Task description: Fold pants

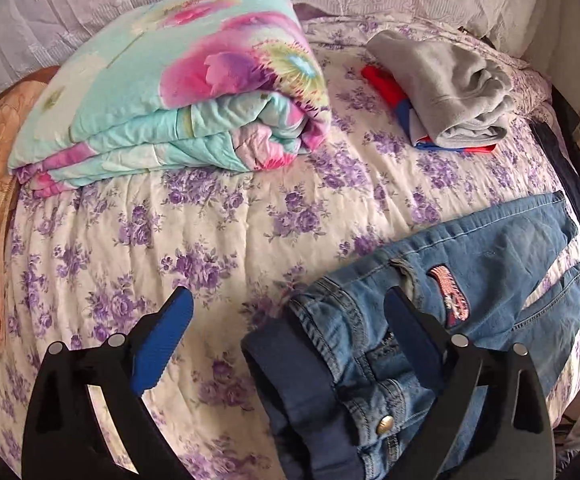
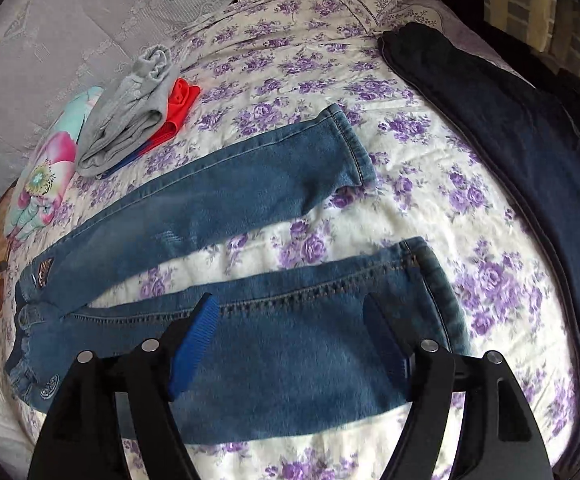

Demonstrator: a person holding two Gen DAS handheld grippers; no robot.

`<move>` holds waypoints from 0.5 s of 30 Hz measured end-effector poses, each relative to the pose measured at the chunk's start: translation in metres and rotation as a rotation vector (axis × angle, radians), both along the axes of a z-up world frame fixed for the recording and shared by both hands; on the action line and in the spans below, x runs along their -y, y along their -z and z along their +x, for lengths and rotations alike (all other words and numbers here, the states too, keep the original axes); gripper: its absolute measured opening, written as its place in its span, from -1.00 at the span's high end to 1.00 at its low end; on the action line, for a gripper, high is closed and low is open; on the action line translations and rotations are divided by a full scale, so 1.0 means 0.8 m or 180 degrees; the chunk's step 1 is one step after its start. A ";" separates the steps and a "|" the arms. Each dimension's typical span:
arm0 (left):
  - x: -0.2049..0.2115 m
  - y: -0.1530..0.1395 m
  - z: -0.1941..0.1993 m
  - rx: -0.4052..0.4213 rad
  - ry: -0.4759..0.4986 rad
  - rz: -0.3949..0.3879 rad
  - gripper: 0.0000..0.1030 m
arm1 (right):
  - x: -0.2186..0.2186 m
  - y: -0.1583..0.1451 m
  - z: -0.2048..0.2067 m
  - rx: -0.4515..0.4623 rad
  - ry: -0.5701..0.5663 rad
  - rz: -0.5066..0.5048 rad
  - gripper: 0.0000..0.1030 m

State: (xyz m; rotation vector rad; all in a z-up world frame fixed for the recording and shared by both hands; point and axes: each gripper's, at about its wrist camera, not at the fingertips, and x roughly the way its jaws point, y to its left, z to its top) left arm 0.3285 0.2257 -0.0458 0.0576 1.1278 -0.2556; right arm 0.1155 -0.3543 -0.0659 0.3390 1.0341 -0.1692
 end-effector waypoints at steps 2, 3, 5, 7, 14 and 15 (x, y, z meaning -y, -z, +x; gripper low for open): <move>-0.017 0.034 0.025 -0.0375 -0.0113 -0.0244 -0.77 | -0.010 -0.008 -0.015 0.0000 0.0008 -0.0109 -0.46; -0.021 0.052 0.031 -0.0577 -0.0102 -0.0404 -0.70 | -0.016 -0.014 -0.021 0.0011 0.0002 -0.0159 -0.46; -0.020 0.079 0.033 -0.0819 0.0071 -0.0693 -0.55 | -0.025 -0.025 -0.024 0.0031 -0.0006 -0.0288 -0.48; -0.011 0.096 0.027 -0.0899 0.0237 -0.0835 -0.55 | -0.039 -0.034 -0.012 0.0044 -0.0067 -0.0452 -0.49; -0.004 0.068 -0.013 -0.0269 0.0389 -0.0914 0.40 | -0.179 -0.055 0.138 0.0213 -0.1487 -0.0340 -0.49; -0.001 0.061 -0.020 -0.0109 0.0457 -0.0877 0.40 | -0.208 -0.057 0.165 0.0194 -0.1812 -0.0242 -0.49</move>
